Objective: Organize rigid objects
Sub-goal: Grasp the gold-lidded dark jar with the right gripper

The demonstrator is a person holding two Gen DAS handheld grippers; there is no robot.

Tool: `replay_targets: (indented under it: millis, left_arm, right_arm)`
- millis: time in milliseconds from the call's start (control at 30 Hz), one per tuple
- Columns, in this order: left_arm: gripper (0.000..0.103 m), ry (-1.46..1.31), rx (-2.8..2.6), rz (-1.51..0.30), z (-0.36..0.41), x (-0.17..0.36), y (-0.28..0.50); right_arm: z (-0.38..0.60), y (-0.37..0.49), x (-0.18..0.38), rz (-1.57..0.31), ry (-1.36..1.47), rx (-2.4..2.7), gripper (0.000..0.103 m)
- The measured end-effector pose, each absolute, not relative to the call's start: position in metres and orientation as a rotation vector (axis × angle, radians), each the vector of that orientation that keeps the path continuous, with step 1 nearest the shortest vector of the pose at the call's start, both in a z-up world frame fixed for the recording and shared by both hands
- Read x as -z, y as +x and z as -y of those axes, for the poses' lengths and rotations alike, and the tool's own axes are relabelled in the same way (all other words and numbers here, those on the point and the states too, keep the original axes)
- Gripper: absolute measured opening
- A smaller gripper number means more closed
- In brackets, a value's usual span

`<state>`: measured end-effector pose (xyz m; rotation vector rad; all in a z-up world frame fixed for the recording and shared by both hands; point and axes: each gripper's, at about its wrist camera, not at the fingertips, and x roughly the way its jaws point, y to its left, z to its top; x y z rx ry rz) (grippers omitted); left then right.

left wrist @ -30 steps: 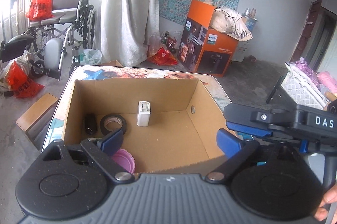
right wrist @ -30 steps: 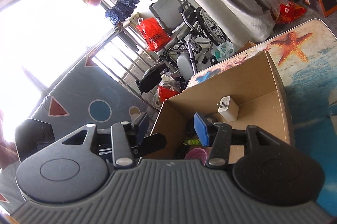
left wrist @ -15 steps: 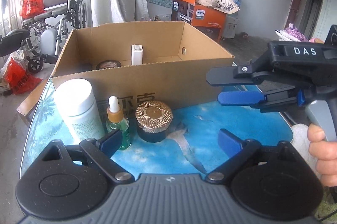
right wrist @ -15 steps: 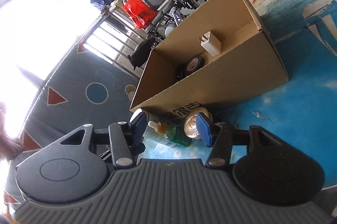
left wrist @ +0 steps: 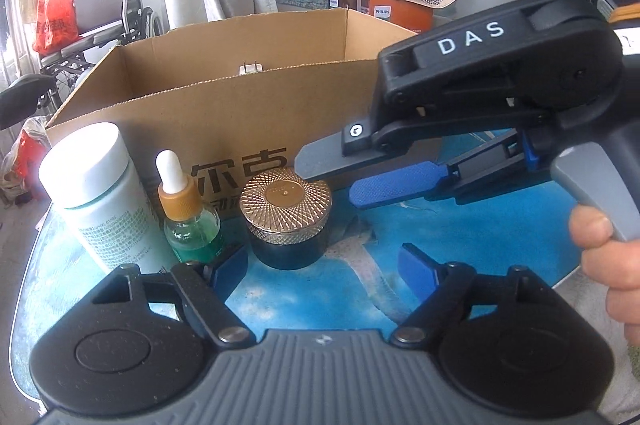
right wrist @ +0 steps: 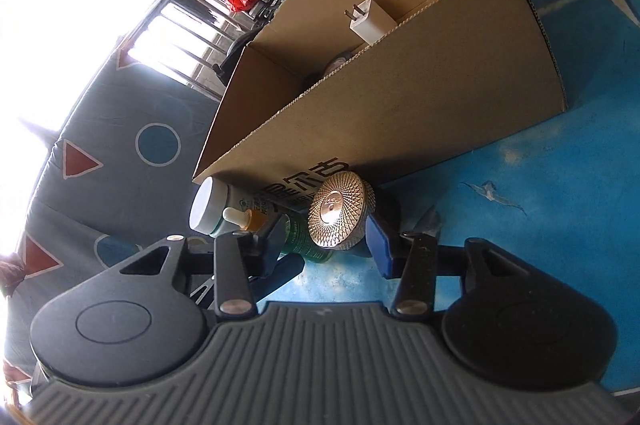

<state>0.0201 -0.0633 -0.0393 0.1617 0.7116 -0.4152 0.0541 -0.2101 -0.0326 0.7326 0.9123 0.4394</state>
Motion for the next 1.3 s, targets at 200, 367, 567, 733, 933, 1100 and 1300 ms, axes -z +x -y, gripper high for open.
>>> replay_targets:
  millis: [200,367,567,733,933,1100,1300]
  left_arm:
    - [0.082,0.167,0.385,-0.738,0.070,0.049,0.037]
    - [0.081,0.151,0.378,-0.778,0.075,0.053,0.045]
    - [0.081,0.178,0.402,-0.766,0.081,0.053,0.043]
    - [0.081,0.207,0.467,-0.763,0.093,0.053,0.040]
    - [0.081,0.158,0.568,-0.764,0.104,0.053,0.038]
    - [0.076,0.161,0.622,-0.754,0.108,0.054,0.033]
    - [0.072,0.205,0.569,-0.769,0.115,0.053,0.044]
  right_arm:
    - [0.202,0.083,0.039,-0.935,0.662,-0.423,0.039]
    - [0.196,0.100,0.047,-0.976,0.642,-0.438,0.039]
    - [0.199,0.100,0.045,-0.985,0.614,-0.451,0.041]
    - [0.208,0.092,0.042,-0.980,0.600,-0.418,0.042]
    - [0.234,0.071,0.043,-0.970,0.626,-0.365,0.043]
    - [0.255,0.053,0.046,-0.961,0.688,-0.326,0.042]
    - [0.264,0.047,0.052,-0.952,0.736,-0.301,0.042]
